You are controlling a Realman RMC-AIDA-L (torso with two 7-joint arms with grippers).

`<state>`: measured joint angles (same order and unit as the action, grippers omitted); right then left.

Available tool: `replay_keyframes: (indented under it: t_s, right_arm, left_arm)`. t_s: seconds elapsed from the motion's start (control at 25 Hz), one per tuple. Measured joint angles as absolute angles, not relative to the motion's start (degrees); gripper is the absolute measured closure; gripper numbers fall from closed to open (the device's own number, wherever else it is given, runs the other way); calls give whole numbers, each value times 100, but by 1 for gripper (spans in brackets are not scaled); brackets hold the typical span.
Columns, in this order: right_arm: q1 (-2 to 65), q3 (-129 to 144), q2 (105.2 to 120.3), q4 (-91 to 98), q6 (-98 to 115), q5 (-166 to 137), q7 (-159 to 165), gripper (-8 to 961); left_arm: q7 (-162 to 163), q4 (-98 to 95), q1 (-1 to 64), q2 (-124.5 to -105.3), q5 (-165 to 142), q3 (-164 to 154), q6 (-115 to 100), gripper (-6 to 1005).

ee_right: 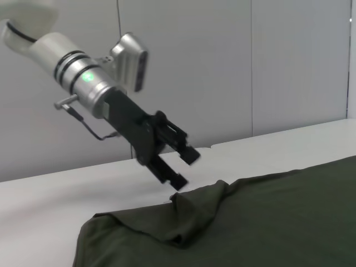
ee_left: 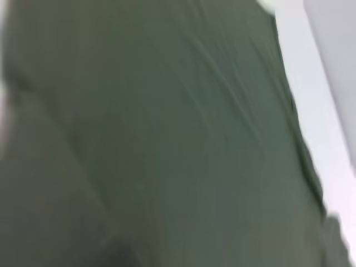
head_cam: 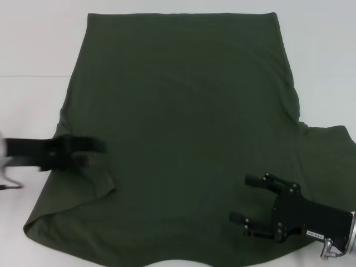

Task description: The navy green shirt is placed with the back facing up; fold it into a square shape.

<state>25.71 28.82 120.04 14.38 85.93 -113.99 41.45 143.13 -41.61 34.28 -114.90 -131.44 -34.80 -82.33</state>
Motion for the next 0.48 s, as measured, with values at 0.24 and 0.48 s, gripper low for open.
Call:
replay_keyframes:
  t_s: [0.24, 0.48]
  right_arm:
    - [2576, 2824, 12003, 1440, 8589, -11399, 4147, 36]
    - [2610, 2821, 12005, 1442, 8569, -11399, 4149, 36]
  left_arm:
    - [14278, -3620, 3119, -11250, -13144, -2359, -8396, 232]
    - [14303, -3273, 2980, -11293, -13143, -2235, -8203, 233]
